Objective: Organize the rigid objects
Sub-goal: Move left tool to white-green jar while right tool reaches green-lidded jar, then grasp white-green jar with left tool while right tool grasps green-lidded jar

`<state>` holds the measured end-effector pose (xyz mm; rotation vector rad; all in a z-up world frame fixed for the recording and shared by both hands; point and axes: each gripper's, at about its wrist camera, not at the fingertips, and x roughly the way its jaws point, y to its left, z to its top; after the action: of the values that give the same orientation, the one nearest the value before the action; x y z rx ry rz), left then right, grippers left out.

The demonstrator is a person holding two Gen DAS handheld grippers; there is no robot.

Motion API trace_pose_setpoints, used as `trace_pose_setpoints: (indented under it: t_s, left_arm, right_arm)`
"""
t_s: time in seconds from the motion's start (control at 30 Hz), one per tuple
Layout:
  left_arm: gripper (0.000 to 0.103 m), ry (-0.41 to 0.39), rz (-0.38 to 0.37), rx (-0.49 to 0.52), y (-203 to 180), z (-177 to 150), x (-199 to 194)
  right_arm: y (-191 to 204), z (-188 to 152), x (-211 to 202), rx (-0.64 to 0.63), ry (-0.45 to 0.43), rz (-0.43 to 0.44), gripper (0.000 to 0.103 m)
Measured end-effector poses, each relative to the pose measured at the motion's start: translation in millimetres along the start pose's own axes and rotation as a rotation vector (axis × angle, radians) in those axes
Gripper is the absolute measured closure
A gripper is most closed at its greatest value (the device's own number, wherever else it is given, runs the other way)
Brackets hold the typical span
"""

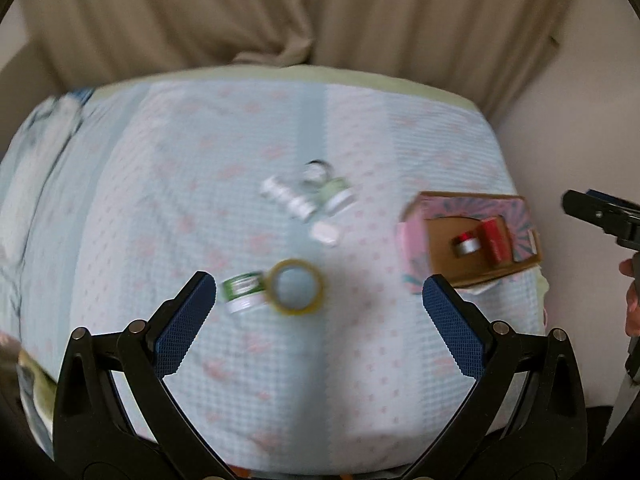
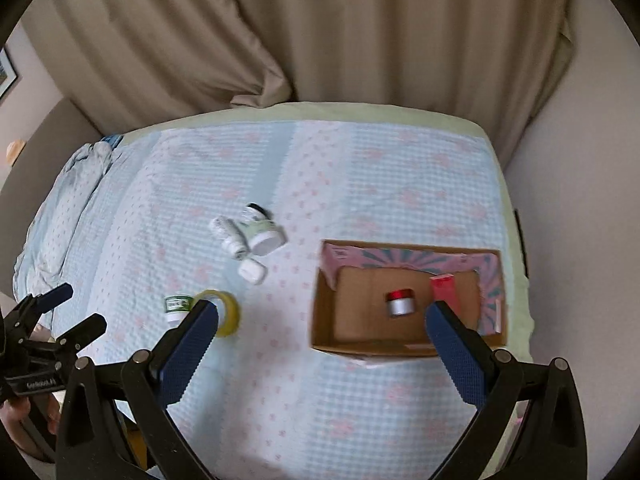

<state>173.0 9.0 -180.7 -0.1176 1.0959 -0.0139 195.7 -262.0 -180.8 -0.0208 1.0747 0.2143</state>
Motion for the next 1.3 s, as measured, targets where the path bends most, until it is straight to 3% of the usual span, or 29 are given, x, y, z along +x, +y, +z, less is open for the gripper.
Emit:
trace_pose_setpoints:
  t_s: [0.17, 0.43, 0.93, 1.3]
  left_arm:
    - [0.0, 0.053, 0.006, -0.129, 71.2, -8.7, 16.1]
    - [0.0, 0.171, 0.011, -0.27, 123.6, -11.8, 79.5]
    - [0.0, 0.465, 0.028, -0.369, 139.2, -35.5, 241.0]
    - [0.0, 0.552, 0.029, -0.44, 141.3, -43.7, 299.2]
  right_arm:
    - [41.7, 13.5, 33.4, -0.01, 0.044, 0.066, 0.0]
    - [86.0, 40.1, 100.9, -0.086, 0.143, 0.117, 0.0]
    - [94.5, 84.8, 267.9, -0.285, 0.36, 0.109, 0.0]
    - [92.9, 83.8, 361.6, -0.359, 0.495, 0.097, 0.0]
